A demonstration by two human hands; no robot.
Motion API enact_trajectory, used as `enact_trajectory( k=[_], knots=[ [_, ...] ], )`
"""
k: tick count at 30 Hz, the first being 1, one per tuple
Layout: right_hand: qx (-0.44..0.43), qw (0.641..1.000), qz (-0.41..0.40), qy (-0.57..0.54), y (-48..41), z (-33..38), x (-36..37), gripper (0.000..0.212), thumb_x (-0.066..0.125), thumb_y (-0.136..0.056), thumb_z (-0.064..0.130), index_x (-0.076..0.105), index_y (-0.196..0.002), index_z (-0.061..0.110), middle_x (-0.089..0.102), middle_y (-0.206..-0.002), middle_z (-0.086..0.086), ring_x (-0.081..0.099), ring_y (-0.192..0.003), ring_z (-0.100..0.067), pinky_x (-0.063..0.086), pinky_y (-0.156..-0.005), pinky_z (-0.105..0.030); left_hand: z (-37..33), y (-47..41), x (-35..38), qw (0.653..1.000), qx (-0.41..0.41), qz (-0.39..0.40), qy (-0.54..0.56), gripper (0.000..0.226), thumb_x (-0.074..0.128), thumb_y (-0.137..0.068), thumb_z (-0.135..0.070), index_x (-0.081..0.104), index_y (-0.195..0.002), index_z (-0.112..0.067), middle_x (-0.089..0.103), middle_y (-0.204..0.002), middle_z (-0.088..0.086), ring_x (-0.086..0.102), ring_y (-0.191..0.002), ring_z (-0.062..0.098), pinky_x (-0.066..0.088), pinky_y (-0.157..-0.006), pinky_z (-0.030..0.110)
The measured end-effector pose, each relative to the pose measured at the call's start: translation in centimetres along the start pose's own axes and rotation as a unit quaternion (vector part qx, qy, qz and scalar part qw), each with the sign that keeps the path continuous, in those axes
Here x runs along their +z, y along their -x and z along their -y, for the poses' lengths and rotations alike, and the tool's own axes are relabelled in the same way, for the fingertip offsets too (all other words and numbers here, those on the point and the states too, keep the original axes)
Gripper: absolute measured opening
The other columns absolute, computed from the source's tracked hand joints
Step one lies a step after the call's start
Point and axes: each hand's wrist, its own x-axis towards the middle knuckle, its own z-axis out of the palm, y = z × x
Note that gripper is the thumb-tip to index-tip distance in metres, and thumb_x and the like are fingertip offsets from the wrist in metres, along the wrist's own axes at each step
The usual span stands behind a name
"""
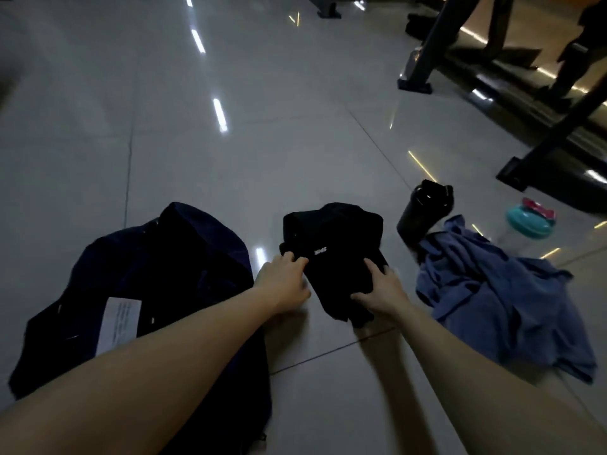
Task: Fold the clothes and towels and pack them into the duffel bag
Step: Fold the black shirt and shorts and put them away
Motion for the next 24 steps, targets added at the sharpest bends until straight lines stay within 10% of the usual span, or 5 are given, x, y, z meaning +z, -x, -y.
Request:
enact_trajectory(
  k=[3,7,14,19,24],
  knots=[
    [-0.006,0.997,0.014,0.08,0.0,-0.2,1.9,0.094,0.068,-0.085,0.06,0.014,-0.158,0.036,0.015,-0.162,-0.014,0.022,-0.145,-0.042,0.033,-0.114,-0.054,0.4,-2.0,1.6,0.998,0.025,0.037,-0.032,0.101,0.067,-0.082,-0.064,0.013,-0.161,-0.03,0.014,-0.166,0.012,0.021,-0.15,0.034,0.026,-0.12,0.051],
    [-0.035,0.989,-0.093,0.108,1.3,2.2,4.4,0.055,0.065,-0.091,0.029,0.044,-0.142,0.023,0.044,-0.138,-0.01,0.045,-0.126,-0.034,0.047,-0.096,-0.044,-0.2,-4.5,3.1,0.995,0.049,0.015,-0.088,0.103,0.067,-0.084,-0.057,0.005,-0.161,-0.033,-0.005,-0.168,0.012,-0.001,-0.155,0.035,0.005,-0.124,0.057],
    [-0.061,0.971,0.069,-0.22,2.0,2.7,-0.6,0.017,0.078,-0.085,0.013,0.062,-0.08,0.009,0.063,-0.074,-0.006,0.062,-0.067,-0.02,0.048,-0.056,-0.031,-1.9,-4.8,0.9,1.0,0.026,-0.013,-0.005,0.016,0.056,-0.085,-0.012,0.064,-0.098,-0.014,0.061,-0.105,0.005,0.061,-0.096,0.029,0.05,-0.078,0.038],
    [0.008,0.905,0.016,-0.424,5.7,2.3,-8.0,0.043,0.073,-0.091,0.038,0.064,-0.12,0.008,0.072,-0.113,-0.012,0.07,-0.099,-0.03,0.059,-0.074,-0.039,-3.3,-2.0,-5.1,0.982,-0.009,-0.091,0.163,0.014,0.057,-0.092,-0.026,0.063,-0.08,-0.028,0.06,-0.078,-0.008,0.061,-0.077,0.019,0.043,-0.066,0.03],
    [-0.028,0.854,-0.076,-0.514,11.9,6.2,-17.3,0.028,0.066,-0.097,0.034,0.064,-0.103,0.006,0.068,-0.095,-0.014,0.067,-0.081,-0.028,0.056,-0.054,-0.03,-7.1,1.7,-15.7,0.942,0.028,-0.185,0.279,0.025,0.054,-0.095,-0.019,0.064,-0.073,-0.014,0.065,-0.075,0.006,0.062,-0.074,0.026,0.041,-0.064,0.031]
  ],
)
